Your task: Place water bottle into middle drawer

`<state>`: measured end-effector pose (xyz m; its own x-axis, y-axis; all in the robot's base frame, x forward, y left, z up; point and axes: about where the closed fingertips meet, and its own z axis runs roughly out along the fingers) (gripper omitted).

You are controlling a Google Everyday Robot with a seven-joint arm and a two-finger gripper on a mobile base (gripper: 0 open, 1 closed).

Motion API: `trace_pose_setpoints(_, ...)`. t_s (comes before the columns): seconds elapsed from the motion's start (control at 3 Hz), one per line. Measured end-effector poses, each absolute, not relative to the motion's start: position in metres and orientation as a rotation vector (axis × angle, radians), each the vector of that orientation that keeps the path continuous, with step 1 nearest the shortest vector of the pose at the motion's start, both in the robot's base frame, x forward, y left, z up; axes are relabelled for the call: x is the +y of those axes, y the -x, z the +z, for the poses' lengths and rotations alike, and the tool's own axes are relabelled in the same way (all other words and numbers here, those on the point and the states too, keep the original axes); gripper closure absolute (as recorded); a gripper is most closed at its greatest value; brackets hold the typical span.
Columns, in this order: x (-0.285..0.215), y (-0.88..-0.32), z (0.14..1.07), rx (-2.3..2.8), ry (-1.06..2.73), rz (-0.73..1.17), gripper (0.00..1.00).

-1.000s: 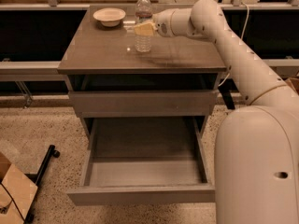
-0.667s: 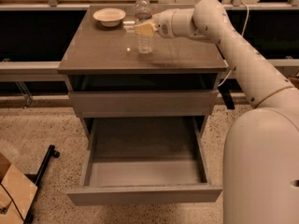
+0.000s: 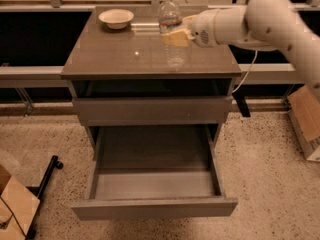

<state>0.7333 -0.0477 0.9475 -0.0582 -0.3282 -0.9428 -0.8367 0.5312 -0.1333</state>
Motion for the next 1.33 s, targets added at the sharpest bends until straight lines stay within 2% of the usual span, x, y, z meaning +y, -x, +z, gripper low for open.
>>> trace_pose_setpoints(0.67,-0.075,-0.599,0.927,1.625,1.151,0.586,1.00)
trace_pose_setpoints(1.0,-0.059,-0.575,0.882,1.614,1.185,0.626,1.00)
trace_pose_setpoints(1.33,-0.031,-0.580,0.812,1.606,1.191,0.681,1.00)
